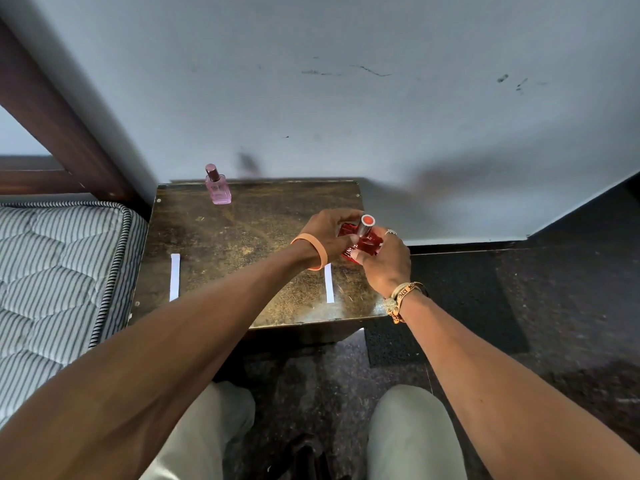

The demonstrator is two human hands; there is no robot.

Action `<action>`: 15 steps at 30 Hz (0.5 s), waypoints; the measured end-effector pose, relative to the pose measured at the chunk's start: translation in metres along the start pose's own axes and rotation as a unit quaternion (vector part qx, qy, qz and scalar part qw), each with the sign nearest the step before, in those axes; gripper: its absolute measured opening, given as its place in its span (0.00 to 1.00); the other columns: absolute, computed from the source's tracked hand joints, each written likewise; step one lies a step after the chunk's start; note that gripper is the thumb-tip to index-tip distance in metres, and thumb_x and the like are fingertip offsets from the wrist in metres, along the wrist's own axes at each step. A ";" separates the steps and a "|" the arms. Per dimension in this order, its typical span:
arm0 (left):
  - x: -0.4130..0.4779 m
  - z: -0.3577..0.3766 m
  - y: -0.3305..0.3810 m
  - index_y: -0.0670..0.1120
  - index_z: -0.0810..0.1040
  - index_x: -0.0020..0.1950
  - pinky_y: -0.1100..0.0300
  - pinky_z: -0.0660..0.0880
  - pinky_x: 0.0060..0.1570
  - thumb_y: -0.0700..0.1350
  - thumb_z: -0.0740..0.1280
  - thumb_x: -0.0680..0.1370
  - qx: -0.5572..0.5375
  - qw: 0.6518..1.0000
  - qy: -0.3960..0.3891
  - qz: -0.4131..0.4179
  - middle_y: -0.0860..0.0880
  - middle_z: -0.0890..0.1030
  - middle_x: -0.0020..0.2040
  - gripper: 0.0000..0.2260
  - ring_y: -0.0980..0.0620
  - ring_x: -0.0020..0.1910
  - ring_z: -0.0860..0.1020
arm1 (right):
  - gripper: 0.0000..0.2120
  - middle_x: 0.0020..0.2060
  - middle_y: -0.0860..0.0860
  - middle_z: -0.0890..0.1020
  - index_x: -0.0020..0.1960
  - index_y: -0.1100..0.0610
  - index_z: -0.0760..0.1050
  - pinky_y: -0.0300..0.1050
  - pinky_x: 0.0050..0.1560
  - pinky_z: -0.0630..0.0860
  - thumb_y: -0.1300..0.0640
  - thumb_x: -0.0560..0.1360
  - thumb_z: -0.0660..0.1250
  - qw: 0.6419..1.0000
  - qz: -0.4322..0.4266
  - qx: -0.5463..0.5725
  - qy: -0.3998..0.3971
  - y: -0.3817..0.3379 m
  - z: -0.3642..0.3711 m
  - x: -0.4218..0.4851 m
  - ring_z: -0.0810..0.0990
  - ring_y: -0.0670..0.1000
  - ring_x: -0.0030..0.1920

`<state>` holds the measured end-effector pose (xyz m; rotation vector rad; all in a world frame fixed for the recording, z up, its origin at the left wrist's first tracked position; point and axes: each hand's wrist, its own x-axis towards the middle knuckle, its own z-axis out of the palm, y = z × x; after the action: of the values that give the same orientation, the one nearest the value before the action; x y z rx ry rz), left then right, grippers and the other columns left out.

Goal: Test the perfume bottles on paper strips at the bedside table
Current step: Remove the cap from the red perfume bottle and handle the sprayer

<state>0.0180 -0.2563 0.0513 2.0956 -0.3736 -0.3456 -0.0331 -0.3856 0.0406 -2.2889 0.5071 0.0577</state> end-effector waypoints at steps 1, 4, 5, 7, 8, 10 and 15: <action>0.000 0.000 0.004 0.49 0.76 0.66 0.57 0.72 0.63 0.39 0.70 0.74 -0.003 1.000 -0.005 0.008 0.50 0.80 0.62 0.20 0.53 0.62 0.77 | 0.20 0.53 0.50 0.82 0.60 0.53 0.77 0.53 0.59 0.77 0.55 0.70 0.77 1.000 -0.007 0.000 -0.004 -0.001 -0.001 0.000 0.80 0.53 0.56; 0.003 0.005 0.012 0.49 0.73 0.68 0.54 0.72 0.65 0.41 0.69 0.76 0.017 1.000 -0.014 0.017 0.50 0.78 0.65 0.21 0.52 0.64 0.75 | 0.13 0.47 0.50 0.84 0.54 0.54 0.79 0.51 0.54 0.79 0.55 0.70 0.76 1.000 -0.018 0.000 -0.010 -0.002 0.000 0.002 0.82 0.52 0.50; 0.004 0.007 0.014 0.49 0.73 0.68 0.53 0.72 0.65 0.40 0.68 0.76 0.034 0.999 -0.013 0.020 0.50 0.78 0.64 0.20 0.52 0.64 0.75 | 0.11 0.45 0.51 0.84 0.52 0.55 0.80 0.51 0.52 0.80 0.55 0.71 0.76 1.000 -0.021 -0.010 -0.004 -0.002 0.001 0.002 0.83 0.52 0.49; 0.007 0.013 0.014 0.50 0.75 0.67 0.52 0.72 0.64 0.40 0.67 0.77 0.057 0.998 0.000 0.025 0.51 0.79 0.63 0.18 0.52 0.62 0.76 | 0.09 0.44 0.52 0.84 0.51 0.56 0.80 0.50 0.50 0.81 0.53 0.73 0.74 0.999 -0.026 -0.041 0.016 -0.002 0.002 0.003 0.83 0.53 0.48; 0.008 0.014 0.013 0.51 0.77 0.65 0.53 0.73 0.64 0.40 0.67 0.77 0.057 0.998 0.011 0.025 0.51 0.80 0.61 0.17 0.52 0.61 0.77 | 0.09 0.44 0.53 0.84 0.50 0.56 0.80 0.50 0.50 0.80 0.53 0.73 0.74 0.998 -0.030 -0.055 0.022 -0.001 0.003 0.004 0.83 0.54 0.47; 0.009 0.015 0.011 0.50 0.80 0.61 0.58 0.73 0.61 0.41 0.68 0.76 0.060 0.997 0.037 0.024 0.52 0.82 0.58 0.14 0.54 0.57 0.79 | 0.08 0.44 0.54 0.84 0.50 0.57 0.80 0.49 0.48 0.79 0.53 0.74 0.73 0.996 -0.040 -0.070 0.024 -0.001 0.002 0.006 0.83 0.54 0.47; 0.009 0.021 0.006 0.51 0.83 0.54 0.60 0.76 0.53 0.46 0.74 0.71 0.080 0.987 0.130 0.041 0.53 0.85 0.49 0.12 0.54 0.49 0.82 | 0.09 0.43 0.53 0.85 0.51 0.57 0.81 0.48 0.48 0.80 0.53 0.74 0.73 0.994 -0.054 -0.092 0.033 0.000 0.004 0.010 0.84 0.54 0.46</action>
<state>0.0175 -0.2786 0.0448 2.2402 -0.3390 0.0078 -0.0235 -0.3859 0.0356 -2.5020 0.4259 -0.0256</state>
